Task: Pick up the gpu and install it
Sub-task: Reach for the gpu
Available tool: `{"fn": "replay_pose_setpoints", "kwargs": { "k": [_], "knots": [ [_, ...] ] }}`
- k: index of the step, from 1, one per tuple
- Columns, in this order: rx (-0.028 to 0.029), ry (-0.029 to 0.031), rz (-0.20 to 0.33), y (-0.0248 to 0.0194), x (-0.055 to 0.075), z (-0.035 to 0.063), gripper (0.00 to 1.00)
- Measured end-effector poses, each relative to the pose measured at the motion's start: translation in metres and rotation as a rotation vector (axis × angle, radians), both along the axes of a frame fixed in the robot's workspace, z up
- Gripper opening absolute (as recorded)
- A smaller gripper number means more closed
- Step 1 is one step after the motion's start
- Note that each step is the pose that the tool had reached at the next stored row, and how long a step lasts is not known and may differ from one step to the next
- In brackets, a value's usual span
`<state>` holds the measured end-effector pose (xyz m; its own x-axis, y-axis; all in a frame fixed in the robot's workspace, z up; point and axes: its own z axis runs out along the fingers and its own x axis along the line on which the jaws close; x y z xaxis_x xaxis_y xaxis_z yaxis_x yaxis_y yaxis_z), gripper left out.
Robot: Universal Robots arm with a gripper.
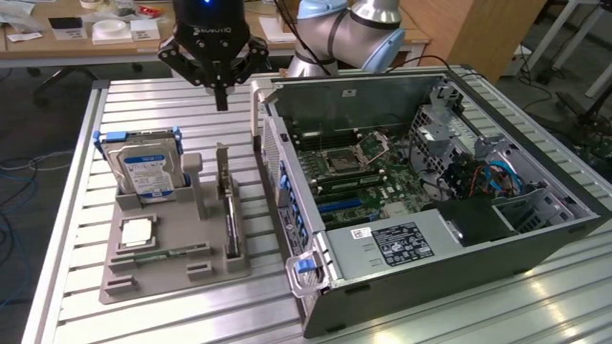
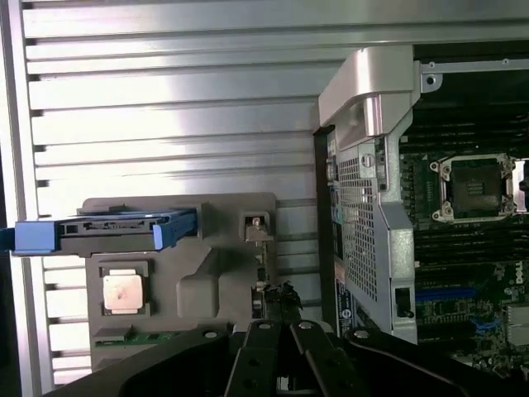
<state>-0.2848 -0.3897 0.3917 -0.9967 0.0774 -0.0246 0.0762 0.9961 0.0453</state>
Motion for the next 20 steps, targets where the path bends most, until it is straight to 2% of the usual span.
{"fn": "replay_pose_setpoints", "kwargs": {
  "k": [10,12,15,20],
  "knots": [
    [-0.0001,0.0001,0.000,0.0000,-0.004,-0.0001,0.10],
    [0.0000,0.0002,0.000,-0.0013,-0.004,-0.0001,0.10],
    [-0.0001,0.0002,0.000,-0.0079,-0.005,-0.0001,0.10],
    [-0.0001,0.0001,0.000,-0.0229,-0.006,-0.0002,0.10]
  ]
}}
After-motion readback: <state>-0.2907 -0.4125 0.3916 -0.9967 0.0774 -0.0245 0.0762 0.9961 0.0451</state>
